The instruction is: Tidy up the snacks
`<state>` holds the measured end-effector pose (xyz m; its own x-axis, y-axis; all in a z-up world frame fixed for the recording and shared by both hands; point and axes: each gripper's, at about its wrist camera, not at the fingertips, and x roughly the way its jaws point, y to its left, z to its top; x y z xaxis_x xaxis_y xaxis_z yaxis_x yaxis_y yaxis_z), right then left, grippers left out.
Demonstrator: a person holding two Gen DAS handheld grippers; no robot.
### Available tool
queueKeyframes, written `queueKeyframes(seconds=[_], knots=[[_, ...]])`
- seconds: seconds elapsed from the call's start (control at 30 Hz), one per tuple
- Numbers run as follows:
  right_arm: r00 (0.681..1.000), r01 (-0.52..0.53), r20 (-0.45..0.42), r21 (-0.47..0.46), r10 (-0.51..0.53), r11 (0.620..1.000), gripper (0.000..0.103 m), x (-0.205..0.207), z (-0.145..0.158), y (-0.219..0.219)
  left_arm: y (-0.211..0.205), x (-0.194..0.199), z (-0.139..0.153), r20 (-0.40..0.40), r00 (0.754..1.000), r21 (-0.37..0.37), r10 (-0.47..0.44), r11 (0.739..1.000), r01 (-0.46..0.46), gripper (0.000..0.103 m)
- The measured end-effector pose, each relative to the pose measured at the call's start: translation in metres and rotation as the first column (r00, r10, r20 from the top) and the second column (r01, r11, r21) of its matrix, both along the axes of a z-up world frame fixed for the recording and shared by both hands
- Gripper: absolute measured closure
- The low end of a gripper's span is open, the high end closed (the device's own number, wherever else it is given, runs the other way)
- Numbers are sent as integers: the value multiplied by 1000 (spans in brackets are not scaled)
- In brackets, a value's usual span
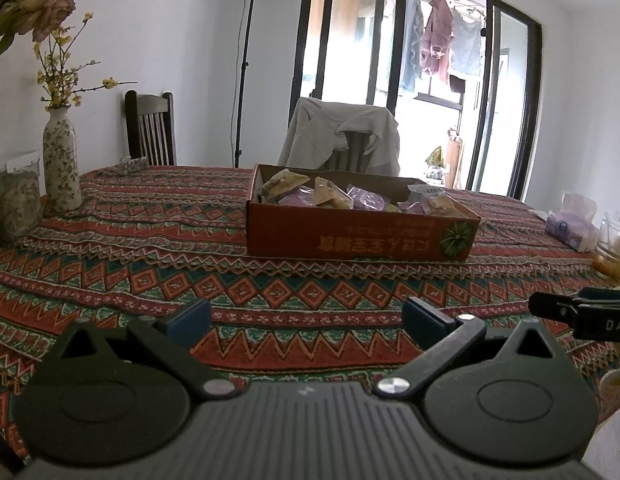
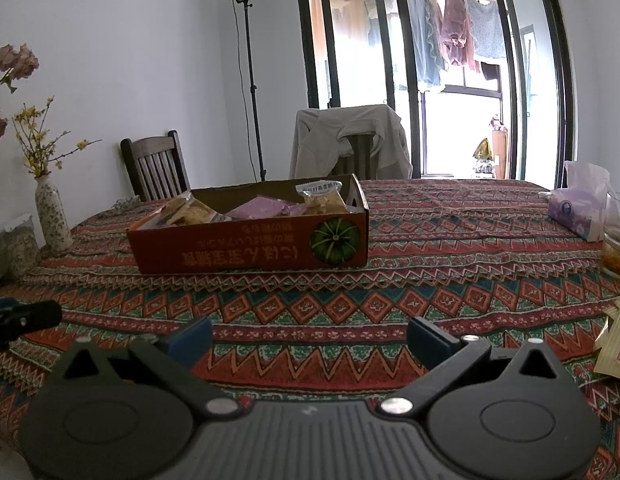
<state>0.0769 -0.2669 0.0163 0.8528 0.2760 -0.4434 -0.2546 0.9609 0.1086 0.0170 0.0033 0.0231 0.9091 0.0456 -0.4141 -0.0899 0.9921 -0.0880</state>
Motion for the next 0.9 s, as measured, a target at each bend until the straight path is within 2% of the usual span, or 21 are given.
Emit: queueKeyframes(seconds=[0.9], knots=[[1000, 0, -6, -4, 0, 1000, 0, -3, -5, -1, -1, -2, -3, 2, 1000, -1, -7, 1000, 7, 0]])
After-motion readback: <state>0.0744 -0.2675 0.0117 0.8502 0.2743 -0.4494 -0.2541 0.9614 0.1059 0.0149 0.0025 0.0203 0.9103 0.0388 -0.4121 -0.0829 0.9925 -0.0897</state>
